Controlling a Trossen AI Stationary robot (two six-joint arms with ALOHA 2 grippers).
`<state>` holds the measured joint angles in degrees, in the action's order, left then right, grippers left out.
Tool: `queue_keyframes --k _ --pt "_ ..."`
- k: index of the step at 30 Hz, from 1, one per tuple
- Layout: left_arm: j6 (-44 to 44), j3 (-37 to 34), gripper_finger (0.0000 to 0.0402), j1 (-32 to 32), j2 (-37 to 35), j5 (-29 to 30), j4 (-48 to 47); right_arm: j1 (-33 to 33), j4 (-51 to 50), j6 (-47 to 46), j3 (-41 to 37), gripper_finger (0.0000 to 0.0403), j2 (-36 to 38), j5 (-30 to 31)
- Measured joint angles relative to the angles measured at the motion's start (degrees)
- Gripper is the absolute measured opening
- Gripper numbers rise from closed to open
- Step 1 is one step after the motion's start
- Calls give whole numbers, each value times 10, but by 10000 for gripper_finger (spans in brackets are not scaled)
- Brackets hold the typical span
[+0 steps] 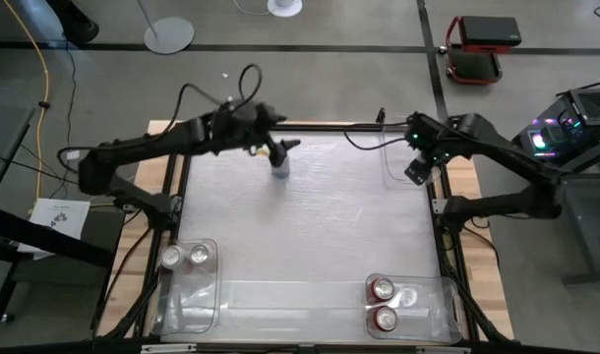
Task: Sort soda cans
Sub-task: Put the top blue-white soda can into the top transparent bin
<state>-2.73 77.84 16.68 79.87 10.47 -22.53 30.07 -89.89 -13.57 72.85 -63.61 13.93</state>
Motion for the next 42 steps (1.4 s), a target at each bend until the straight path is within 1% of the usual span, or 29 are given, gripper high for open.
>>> queue_keyframes --k 2,4,8,13,15,27,31,36,42 --pt "-18 -49 366 -12 -28 -17 47 14 14 5 -26 280 -5 -1" --pt "-40 -80 366 -25 -48 -19 71 29 39 9 -52 280 -6 -5" --pt "-70 -102 366 -47 -61 -11 72 60 66 16 -91 280 -6 -3" --pt "-71 -104 366 -66 -62 -9 75 100 88 34 -133 280 -6 -7" --pt "-72 -104 366 -70 -62 1 74 109 97 34 -148 280 -6 -10" --pt "-65 -104 366 -75 -62 8 74 133 179 35 -238 280 -6 -15" --pt "-55 -104 366 -75 -62 8 74 142 202 48 -264 280 -6 -25" --pt "-55 -104 366 -72 -62 8 74 152 223 51 -287 280 -6 -44" --pt "-53 -104 366 -68 -62 8 73 154 225 56 -287 283 -5 -48"
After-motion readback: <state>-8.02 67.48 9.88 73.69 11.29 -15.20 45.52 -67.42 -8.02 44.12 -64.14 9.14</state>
